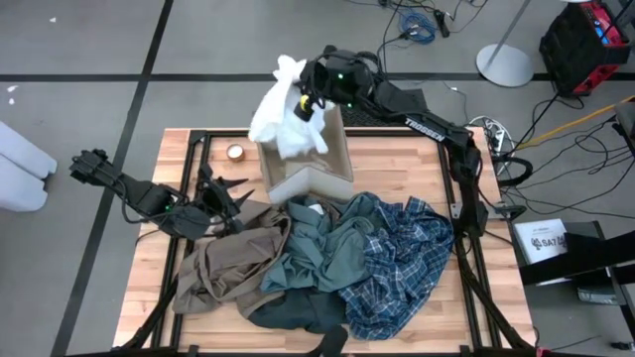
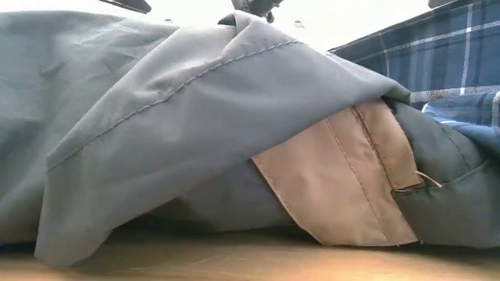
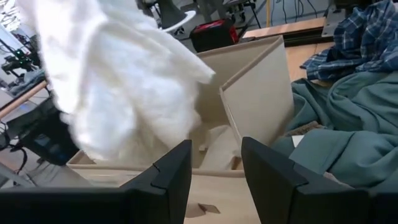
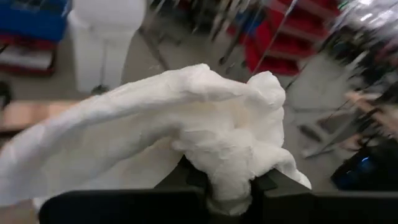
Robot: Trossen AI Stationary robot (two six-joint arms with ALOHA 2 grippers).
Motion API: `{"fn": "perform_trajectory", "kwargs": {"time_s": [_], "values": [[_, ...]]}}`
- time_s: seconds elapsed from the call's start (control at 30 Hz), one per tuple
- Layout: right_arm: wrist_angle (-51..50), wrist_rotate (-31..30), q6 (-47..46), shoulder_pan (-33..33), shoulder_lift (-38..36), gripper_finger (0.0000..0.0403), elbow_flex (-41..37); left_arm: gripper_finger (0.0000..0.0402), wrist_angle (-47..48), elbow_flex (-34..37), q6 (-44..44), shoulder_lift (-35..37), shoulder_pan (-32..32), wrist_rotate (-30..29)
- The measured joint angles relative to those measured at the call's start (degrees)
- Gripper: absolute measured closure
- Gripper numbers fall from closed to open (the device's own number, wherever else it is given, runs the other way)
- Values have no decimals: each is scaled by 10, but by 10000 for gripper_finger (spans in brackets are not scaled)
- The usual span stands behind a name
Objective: Sort clothes
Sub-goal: Put the white shirt into the laundry bin
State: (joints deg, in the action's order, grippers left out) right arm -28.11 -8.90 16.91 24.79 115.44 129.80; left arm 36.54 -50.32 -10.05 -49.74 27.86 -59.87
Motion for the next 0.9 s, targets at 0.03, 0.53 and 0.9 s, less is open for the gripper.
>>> {"fn": "perform_trajectory", "kwargs": {"time_s": [0.03, 0.53, 0.9], "values": [[-13, 8, 0, -1, 1, 374, 0, 251, 0, 1, -1, 0, 0, 1], [-181, 43, -117, -21, 101, 374, 0, 251, -7, 1, -16, 0, 0, 1], [-209, 42, -148, -20, 202, 374, 0, 251, -6, 1, -16, 0, 0, 13]]}}
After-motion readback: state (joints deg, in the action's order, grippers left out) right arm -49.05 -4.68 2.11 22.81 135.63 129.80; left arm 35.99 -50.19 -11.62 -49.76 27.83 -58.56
